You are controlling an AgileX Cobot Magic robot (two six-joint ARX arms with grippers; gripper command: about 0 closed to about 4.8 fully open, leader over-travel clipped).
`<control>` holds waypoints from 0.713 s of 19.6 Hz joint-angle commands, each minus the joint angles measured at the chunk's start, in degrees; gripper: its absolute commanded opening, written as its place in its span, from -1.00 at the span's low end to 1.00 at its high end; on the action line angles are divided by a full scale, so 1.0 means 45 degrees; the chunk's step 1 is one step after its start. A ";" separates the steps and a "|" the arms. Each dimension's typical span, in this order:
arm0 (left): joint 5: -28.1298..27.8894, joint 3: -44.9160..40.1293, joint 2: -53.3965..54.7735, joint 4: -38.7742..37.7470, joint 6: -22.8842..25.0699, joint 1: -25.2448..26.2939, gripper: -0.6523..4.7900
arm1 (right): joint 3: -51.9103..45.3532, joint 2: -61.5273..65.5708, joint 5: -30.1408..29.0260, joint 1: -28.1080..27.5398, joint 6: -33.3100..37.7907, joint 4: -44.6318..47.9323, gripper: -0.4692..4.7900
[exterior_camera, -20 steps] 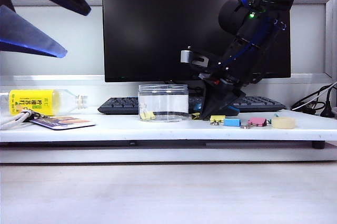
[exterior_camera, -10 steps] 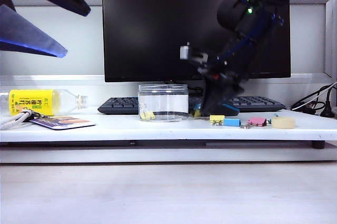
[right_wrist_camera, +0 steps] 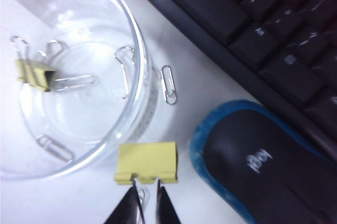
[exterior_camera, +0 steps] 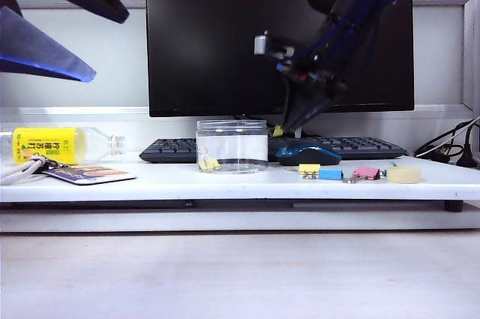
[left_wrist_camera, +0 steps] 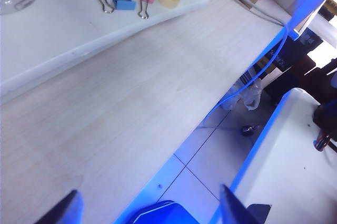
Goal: Pick up the clips with the largest number of clips of the same color on the table and place them in a round transparent plastic box.
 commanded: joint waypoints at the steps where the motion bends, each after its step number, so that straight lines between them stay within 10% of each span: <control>1: 0.0005 0.0053 -0.0019 0.0112 0.0087 -0.0010 0.50 | 0.0364 -0.0646 -0.0131 -0.0019 0.0000 -0.0083 -0.62; 7: 0.0005 0.0053 -0.0019 0.0126 0.0146 -0.0010 0.50 | 0.0359 -0.1156 -0.3429 0.0121 0.0204 -0.0078 -0.62; 14: 0.0010 0.0053 -0.0019 0.0112 0.0141 -0.0010 0.50 | 0.0355 -0.0680 -0.3444 0.0835 0.0238 0.1078 -0.62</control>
